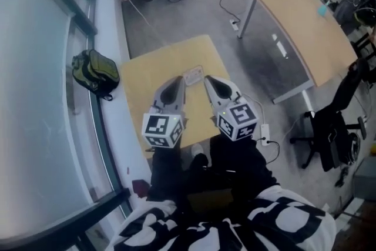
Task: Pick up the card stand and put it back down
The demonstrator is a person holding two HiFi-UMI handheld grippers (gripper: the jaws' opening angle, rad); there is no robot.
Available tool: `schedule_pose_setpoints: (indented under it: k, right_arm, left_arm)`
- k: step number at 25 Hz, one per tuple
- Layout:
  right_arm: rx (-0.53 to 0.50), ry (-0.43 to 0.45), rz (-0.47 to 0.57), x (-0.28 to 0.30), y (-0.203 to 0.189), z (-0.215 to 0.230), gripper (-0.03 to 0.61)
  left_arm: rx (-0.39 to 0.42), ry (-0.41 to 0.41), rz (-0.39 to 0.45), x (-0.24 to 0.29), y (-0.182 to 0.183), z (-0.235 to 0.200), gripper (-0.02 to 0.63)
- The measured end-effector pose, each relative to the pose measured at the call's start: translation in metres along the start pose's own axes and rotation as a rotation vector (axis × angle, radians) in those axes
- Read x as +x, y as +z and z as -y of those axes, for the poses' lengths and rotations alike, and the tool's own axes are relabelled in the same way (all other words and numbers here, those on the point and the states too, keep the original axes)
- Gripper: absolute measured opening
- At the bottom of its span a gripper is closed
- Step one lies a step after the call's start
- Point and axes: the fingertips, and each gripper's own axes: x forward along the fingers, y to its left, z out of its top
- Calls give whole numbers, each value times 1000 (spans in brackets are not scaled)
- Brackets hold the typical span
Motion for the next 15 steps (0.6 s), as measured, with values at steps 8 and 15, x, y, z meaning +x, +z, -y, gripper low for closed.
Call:
schedule_pose_setpoints:
  k: [8,15]
  right_arm:
    - [58,57,-84,27,-54,11,18]
    - [129,88,-179,45,-113,26,18]
  left_arm:
    - [17,9,-120,12,-73,-18,9]
    - [28,57,-227,16,-139,-44,25]
